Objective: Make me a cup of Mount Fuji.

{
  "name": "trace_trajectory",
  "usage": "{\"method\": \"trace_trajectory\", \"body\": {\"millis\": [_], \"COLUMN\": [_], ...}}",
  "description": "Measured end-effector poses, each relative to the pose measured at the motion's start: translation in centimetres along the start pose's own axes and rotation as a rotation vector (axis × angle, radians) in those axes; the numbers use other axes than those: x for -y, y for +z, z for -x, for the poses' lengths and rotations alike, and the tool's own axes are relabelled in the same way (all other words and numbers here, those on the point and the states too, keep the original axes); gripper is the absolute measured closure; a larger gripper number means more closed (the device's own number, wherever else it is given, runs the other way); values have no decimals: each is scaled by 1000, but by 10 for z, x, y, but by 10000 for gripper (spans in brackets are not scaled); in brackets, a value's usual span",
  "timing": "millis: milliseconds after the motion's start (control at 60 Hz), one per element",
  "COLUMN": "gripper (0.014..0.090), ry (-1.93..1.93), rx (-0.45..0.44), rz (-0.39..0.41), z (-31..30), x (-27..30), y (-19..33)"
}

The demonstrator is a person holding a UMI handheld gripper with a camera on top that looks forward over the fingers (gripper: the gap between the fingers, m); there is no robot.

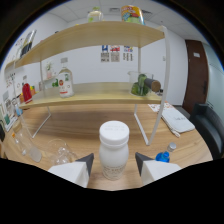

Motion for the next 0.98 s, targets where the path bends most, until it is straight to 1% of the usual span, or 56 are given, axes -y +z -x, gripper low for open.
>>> {"method": "trace_trajectory", "body": {"millis": [33, 50, 217, 317, 417, 533, 667, 817, 917, 983], "gripper": [193, 186, 190, 188, 185, 186, 187, 187, 190, 189], "ry": [-2, -2, -28, -36, -40, -60, -68, -72, -75, -78], "rx": [-20, -30, -88, -97, -82, -65, -56, -43, -64, -62], "rz": [5, 6, 20, 43, 64, 75, 83, 93, 110, 116], "z": [-1, -1, 18, 41, 73, 104, 124, 133, 128, 128], "x": [3, 5, 27, 33, 32, 30, 27, 25, 21, 20], "y": [-7, -11, -59, -84, -100, -110, -115, -117, -119, -120]}}
